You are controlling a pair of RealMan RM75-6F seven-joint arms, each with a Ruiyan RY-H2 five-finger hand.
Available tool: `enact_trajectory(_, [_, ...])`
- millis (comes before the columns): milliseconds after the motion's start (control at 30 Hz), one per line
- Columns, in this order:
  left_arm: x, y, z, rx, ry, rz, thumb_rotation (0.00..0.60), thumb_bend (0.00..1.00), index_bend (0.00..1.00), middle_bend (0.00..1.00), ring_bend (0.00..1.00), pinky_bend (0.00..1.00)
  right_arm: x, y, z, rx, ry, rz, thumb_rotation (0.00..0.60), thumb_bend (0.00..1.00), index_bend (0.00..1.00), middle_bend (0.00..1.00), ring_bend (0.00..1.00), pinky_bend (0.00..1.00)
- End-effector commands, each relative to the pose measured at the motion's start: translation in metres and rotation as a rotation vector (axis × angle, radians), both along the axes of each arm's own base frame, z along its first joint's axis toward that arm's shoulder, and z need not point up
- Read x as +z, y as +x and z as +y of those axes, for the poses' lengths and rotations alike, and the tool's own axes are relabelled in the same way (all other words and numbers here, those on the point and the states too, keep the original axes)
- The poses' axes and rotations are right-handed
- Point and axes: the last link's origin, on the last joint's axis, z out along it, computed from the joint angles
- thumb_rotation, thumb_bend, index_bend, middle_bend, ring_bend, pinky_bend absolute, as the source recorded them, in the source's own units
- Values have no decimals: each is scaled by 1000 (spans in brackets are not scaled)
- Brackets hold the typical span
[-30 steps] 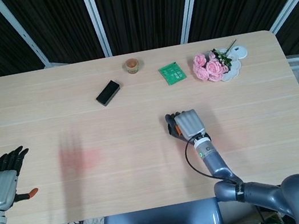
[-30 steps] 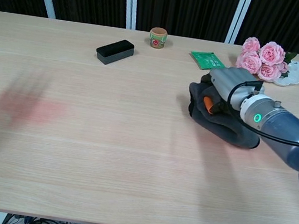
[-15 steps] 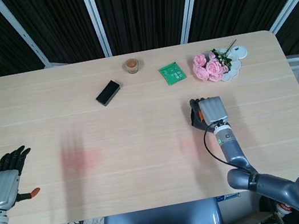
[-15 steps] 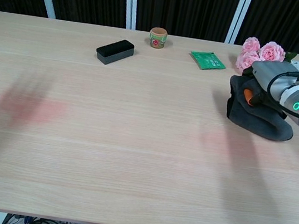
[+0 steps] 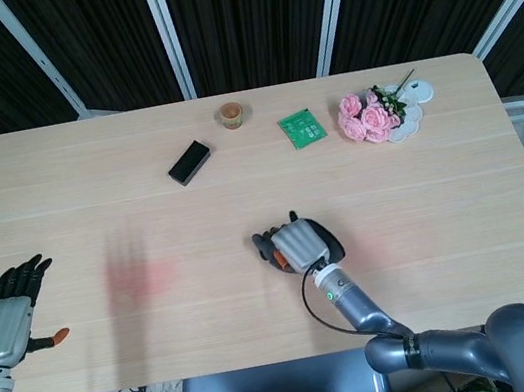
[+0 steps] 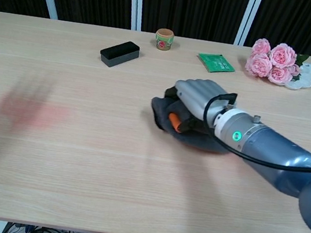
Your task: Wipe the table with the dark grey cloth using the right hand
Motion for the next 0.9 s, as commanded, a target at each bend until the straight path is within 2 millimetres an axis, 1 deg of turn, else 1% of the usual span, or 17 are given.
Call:
enact_trajectory(33, [0,0,0,-1,0,-1,600,0,0,0,0,0,-10,26,21,64,51,-61,600,611,702,580,593,720])
enact_trajectory(100, [0,0,0,0,0,-3,600,0,0,0,0,0,-14,38,31,96,75,-85,600,611,702,581,593,720])
enact_trajectory(167, [1,0,0,-1,1,-3,600,0,0,0,0,0,-16,43,36,107,88,-96,600,610,702,580,593,720])
enact_trajectory(267, [2,0,0,-3,4,-5,600,0,0,0,0,0,-20,46,38,104,96,-97,600,610,702,580,593,719])
enact_trajectory(367, [3,0,0,-1,6,-7,600,0,0,0,0,0,-23,41,36,90,89,-79,600,611,702,580,593,719])
enact_trajectory(500, [3,0,1,1,6,-7,600,0,0,0,0,0,-22,24,21,61,40,-18,600,610,702,580,593,719])
enact_trajectory(567, [3,0,0,1,5,-7,600,0,0,0,0,0,-18,12,9,29,0,10,600,610,702,580,593,719])
enact_trajectory(633, [3,0,0,0,4,-6,600,0,0,0,0,0,-13,3,1,6,-27,22,600,611,702,580,593,719])
enact_trajectory(800, [2,0,0,-2,1,-3,600,0,0,0,0,0,9,-28,-23,-71,-118,67,600,610,702,580,593,719])
enact_trajectory(900, [0,1,-1,-4,-4,-3,600,0,0,0,0,0,21,-45,-33,-110,-161,92,600,610,702,580,593,719])
